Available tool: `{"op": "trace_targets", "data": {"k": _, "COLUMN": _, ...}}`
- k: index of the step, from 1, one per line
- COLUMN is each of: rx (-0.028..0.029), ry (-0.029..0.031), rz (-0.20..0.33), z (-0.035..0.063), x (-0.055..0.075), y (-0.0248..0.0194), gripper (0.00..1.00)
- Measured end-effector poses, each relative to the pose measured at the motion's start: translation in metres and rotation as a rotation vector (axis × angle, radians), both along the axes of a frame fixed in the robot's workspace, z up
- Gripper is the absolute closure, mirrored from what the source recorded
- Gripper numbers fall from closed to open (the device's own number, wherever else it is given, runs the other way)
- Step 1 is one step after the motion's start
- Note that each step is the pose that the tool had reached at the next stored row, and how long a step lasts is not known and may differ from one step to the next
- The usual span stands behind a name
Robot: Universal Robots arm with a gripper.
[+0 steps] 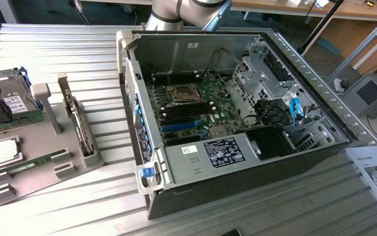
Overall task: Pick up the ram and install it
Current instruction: 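Pick up the ram and move it above insertion slot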
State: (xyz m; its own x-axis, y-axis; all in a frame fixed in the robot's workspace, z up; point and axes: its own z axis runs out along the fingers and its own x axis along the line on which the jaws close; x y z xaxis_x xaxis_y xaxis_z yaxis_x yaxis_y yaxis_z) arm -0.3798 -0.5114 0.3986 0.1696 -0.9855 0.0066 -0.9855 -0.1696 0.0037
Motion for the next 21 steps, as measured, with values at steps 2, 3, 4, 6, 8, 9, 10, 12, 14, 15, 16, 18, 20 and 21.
{"op": "trace_targets", "data": {"k": 2, "rx": 0.0001, "ry": -0.0001, "rz": 0.000, "z": -0.0001, "x": 0.002, "y": 0.0000, "gripper": 0.88}}
{"op": "trace_targets", "data": {"k": 3, "rx": 0.0000, "ry": 0.0000, "rz": 0.000, "z": -0.0001, "x": 0.004, "y": 0.0000, "gripper": 0.88}}
{"op": "trace_targets", "data": {"k": 4, "rx": 0.0001, "ry": 0.0000, "rz": 0.000, "z": -0.0001, "x": 0.005, "y": 0.0000, "gripper": 0.88}}
{"op": "trace_targets", "data": {"k": 6, "rx": 0.0000, "ry": 0.0003, "rz": 0.000, "z": -0.0001, "x": 0.008, "y": 0.0000, "gripper": 0.88}}
{"op": "trace_targets", "data": {"k": 8, "rx": 0.0001, "ry": 0.0008, "rz": 0.000, "z": -0.0001, "x": 0.012, "y": 0.0000, "gripper": 0.88}}
{"op": "trace_targets", "data": {"k": 9, "rx": 0.0001, "ry": 0.0011, "rz": 0.000, "z": -0.0001, "x": 0.014, "y": 0.0000, "gripper": 0.88}}
{"op": "trace_targets", "data": {"k": 10, "rx": 0.0001, "ry": 0.0015, "rz": 0.000, "z": -0.0001, "x": 0.016, "y": 0.0000, "gripper": 0.88}}
{"op": "trace_targets", "data": {"k": 12, "rx": 0.0001, "ry": 0.0025, "rz": 0.000, "z": 0.0000, "x": 0.019, "y": 0.0000, "gripper": 0.88}}
{"op": "trace_targets", "data": {"k": 14, "rx": 0.0001, "ry": 0.0040, "rz": 0.000, "z": 0.0002, "x": 0.023, "y": 0.0000, "gripper": 0.88}}
{"op": "trace_targets", "data": {"k": 15, "rx": 0.0001, "ry": 0.0049, "rz": 0.000, "z": 0.0004, "x": 0.025, "y": 0.0000, "gripper": 0.88}}
{"op": "trace_targets", "data": {"k": 16, "rx": 0.0001, "ry": 0.0061, "rz": 0.000, "z": 0.0006, "x": 0.027, "y": 0.0000, "gripper": 0.88}}
{"op": "trace_targets", "data": {"k": 18, "rx": 0.0001, "ry": 0.0091, "rz": 0.000, "z": 0.0012, "x": 0.033, "y": 0.0000, "gripper": 0.88}}
{"op": "trace_targets", "data": {"k": 20, "rx": 0.0000, "ry": 0.0116, "rz": 0.000, "z": 0.0017, "x": 0.037, "y": 0.0000, "gripper": 0.88}}
{"op": "trace_targets", "data": {"k": 21, "rx": 0.0000, "ry": 0.0127, "rz": 0.000, "z": 0.0020, "x": 0.039, "y": 0.0000, "gripper": 0.88}}
